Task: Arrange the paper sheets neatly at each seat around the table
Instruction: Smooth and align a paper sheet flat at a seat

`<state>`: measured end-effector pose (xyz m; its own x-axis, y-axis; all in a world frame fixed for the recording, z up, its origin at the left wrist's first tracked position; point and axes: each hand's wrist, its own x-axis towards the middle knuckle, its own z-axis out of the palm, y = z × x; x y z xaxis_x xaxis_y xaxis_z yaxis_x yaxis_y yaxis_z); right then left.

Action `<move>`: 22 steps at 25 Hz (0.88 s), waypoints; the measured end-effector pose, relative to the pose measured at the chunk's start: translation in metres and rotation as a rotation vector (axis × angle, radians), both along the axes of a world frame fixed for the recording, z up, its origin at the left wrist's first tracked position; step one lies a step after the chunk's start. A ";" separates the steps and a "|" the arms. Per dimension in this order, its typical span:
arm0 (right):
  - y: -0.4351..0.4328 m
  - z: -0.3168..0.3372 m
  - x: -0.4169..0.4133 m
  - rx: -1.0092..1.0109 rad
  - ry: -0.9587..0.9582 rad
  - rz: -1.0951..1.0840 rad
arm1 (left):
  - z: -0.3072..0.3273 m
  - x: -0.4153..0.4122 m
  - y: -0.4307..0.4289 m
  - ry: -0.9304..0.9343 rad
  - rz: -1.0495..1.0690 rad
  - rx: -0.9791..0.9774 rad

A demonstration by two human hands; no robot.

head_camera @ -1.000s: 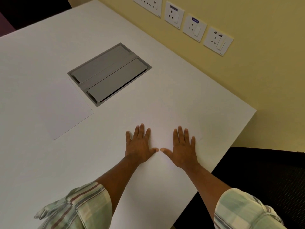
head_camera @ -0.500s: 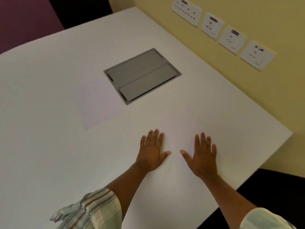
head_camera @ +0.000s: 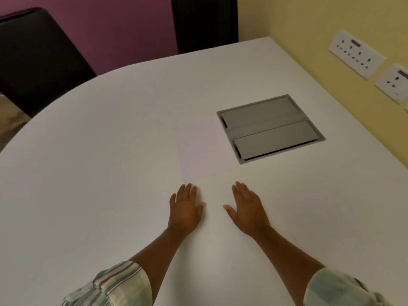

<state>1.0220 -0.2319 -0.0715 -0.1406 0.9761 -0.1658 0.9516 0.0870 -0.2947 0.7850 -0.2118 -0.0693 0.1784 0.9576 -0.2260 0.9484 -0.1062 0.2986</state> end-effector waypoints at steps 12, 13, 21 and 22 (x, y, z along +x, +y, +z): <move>0.134 -0.022 -0.130 -0.061 -0.107 0.353 | -0.027 -0.096 0.089 0.246 -0.126 -0.146; 0.136 -0.025 -0.130 -0.051 -0.120 0.355 | -0.029 -0.099 0.092 0.241 -0.144 -0.156; 0.138 -0.035 -0.130 0.137 -0.091 0.334 | -0.037 -0.097 0.094 0.176 -0.091 -0.156; 0.138 -0.035 -0.130 0.141 -0.087 0.321 | -0.036 -0.097 0.096 0.159 -0.078 -0.149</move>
